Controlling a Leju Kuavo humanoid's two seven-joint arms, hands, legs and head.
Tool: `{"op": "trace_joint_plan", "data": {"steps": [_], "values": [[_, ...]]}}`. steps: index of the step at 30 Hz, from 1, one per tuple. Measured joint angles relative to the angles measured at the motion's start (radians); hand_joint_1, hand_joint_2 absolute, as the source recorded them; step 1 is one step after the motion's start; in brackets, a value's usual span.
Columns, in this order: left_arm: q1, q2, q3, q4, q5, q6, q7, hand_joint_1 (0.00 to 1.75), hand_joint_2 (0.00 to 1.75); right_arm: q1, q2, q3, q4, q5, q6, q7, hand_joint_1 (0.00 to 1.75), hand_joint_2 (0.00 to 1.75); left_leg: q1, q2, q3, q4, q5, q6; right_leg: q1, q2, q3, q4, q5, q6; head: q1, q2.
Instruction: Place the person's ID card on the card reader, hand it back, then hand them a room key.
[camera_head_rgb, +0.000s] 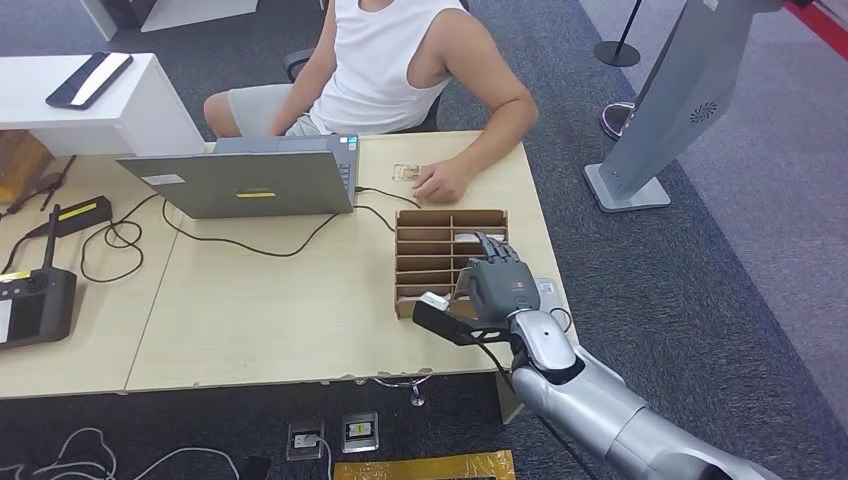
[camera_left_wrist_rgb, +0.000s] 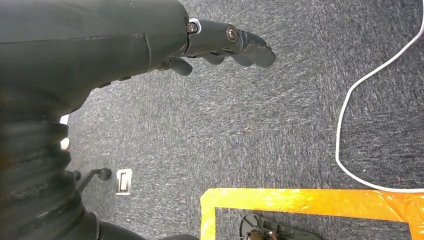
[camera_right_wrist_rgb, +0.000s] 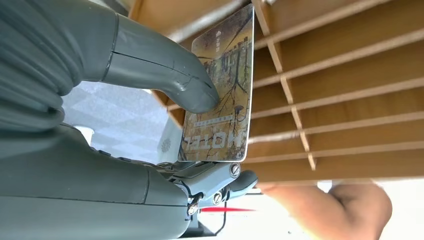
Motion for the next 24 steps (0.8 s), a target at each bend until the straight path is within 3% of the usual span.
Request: {"op": "trace_joint_plan", "data": {"steps": [10, 17, 24], "values": [[0.0, 0.0, 0.0, 0.0, 0.0, 0.003, 0.0, 0.0, 1.75, -0.13, -0.008, -0.003, -0.05, 0.084, 0.002, 0.094, 1.75, 1.75, 0.0, 0.0, 0.0, 0.0, 0.0, 0.0, 0.0, 0.0, 0.0, 0.0, 0.0, 0.0, 0.0, 0.0], [0.001, 0.0, 0.0, 0.0, 0.0, 0.002, -0.008, 0.0, 1.75, -0.276, -0.024, -0.003, -0.14, 0.136, 0.143, 0.137, 1.75, 1.75, 0.0, 0.0, 0.0, 0.0, 0.0, 0.0, 0.0, 0.001, 0.0, 0.0, 0.0, 0.0, 0.0, 0.0], [0.002, 0.0, 0.001, 0.0, 0.0, -0.002, -0.01, 0.0, 1.75, -0.363, -0.024, 0.025, -0.144, 0.193, 0.25, 0.137, 1.75, 1.75, 0.0, 0.0, 0.0, 0.0, 0.0, 0.0, 0.0, 0.0, 0.0, 0.0, 0.0, 0.0, 0.0, 0.0]]}}
